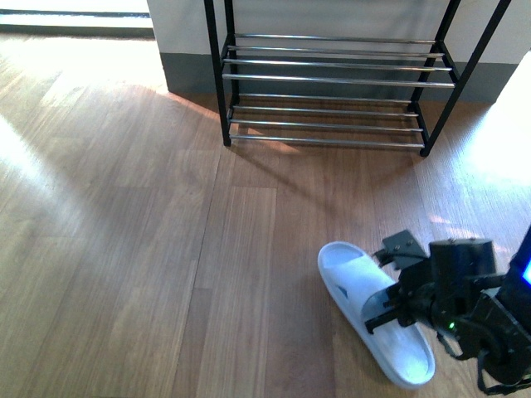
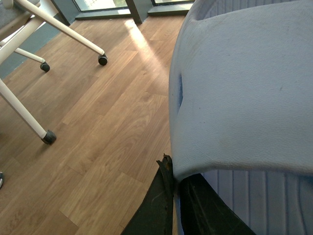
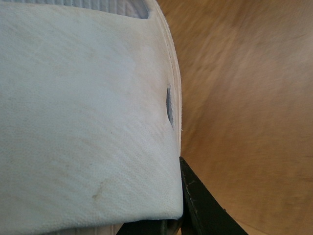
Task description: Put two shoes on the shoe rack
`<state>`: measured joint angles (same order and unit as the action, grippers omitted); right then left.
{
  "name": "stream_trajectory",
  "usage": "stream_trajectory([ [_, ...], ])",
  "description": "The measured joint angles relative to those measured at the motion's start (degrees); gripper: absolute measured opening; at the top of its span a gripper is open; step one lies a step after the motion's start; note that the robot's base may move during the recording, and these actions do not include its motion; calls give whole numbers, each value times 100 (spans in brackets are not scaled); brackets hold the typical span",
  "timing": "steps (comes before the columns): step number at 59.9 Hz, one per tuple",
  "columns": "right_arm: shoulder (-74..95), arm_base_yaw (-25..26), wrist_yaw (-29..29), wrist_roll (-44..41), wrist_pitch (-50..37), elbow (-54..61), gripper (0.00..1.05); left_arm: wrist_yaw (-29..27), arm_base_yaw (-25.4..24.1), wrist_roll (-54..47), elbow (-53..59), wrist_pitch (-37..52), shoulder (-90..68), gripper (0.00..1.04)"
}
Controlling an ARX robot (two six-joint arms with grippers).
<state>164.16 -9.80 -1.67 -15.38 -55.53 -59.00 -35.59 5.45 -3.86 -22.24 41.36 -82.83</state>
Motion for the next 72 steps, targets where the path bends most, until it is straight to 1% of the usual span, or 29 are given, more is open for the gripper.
stream_trajectory([
  [3,-411,31,-26,4,-98,293,1,0,2,2,0,0,0,2],
  [12,-2166,4,155,-2,-177,1342,1,0,2,0,0,0,0,2],
  [19,-3945,-90,372,-122,111,2181,1,0,0,0,0,0,0,2],
  [29,-6306,-297,649,-356,955,3268,1,0,0,0,0,0,0,2],
  [37,-8592,-638,645,-507,2065,3947,1,0,0,0,0,0,0,2],
  [41,-9455,-730,706,-535,2190,4065,1,0,0,0,0,0,0,2],
  [48,-9759,-732,638,-538,2190,4026,1,0,0,0,0,0,0,2],
  [72,-9713,-734,643,-542,2225,4098,1,0,0,0,2,0,2,2],
])
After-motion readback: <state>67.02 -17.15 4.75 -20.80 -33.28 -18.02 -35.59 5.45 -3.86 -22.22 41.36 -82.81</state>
